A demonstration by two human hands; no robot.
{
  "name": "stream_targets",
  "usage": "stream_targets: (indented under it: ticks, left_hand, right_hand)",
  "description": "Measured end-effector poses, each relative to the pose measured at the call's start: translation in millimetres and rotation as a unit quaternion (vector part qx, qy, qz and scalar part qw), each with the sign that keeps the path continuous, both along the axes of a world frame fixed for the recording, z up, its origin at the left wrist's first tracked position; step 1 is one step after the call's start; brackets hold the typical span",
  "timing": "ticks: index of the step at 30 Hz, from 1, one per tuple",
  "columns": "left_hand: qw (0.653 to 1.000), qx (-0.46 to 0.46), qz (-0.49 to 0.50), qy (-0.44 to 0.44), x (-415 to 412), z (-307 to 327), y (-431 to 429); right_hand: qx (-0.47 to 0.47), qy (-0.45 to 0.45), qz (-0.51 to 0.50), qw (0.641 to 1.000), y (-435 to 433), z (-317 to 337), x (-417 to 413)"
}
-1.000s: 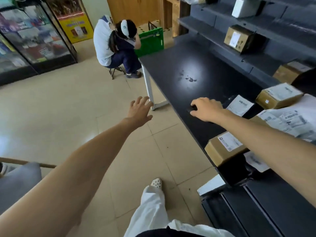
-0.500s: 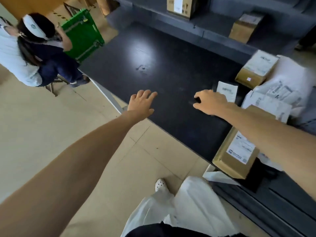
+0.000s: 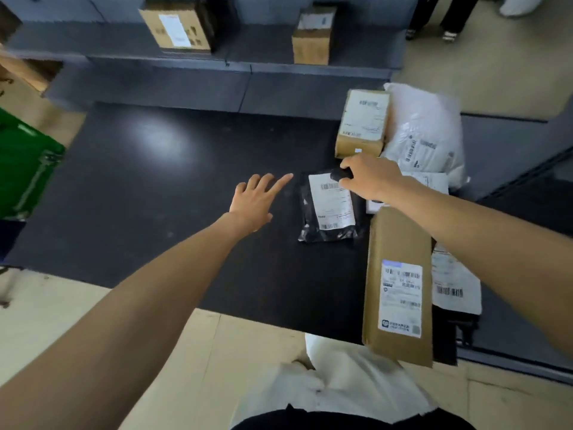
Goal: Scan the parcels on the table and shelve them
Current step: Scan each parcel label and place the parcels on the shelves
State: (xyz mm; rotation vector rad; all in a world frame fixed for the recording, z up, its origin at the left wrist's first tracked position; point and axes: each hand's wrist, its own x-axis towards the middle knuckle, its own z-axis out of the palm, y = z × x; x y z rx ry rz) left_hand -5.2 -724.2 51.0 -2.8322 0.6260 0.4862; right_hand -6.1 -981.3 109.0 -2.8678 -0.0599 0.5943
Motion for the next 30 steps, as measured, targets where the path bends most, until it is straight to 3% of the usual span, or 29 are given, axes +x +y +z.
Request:
stream_targets:
  ticks: [6,17,24,30]
  left_hand:
    - [0.994,0.033,-0.100,0.025,49,-22,-62]
    - [0.948,0.148,-0.273,0.065,82,-49,-136]
    - [0.924,0.194,-0.320,0.077,86,-57,-105]
    - [0.943,0.150,-0.294,0.050,84,-51,-53]
  right_hand:
    - [0.026,0.021,-0.062,0.998,-38,-16,11]
    - [0.067,0.029,-0.200,0.977,-59,-32,-13]
    - [0.079,0.016,-0.274,0.958,-46,-35,-34]
    - [0.066,0.002,-0.288,0.955,-8,-19,-41]
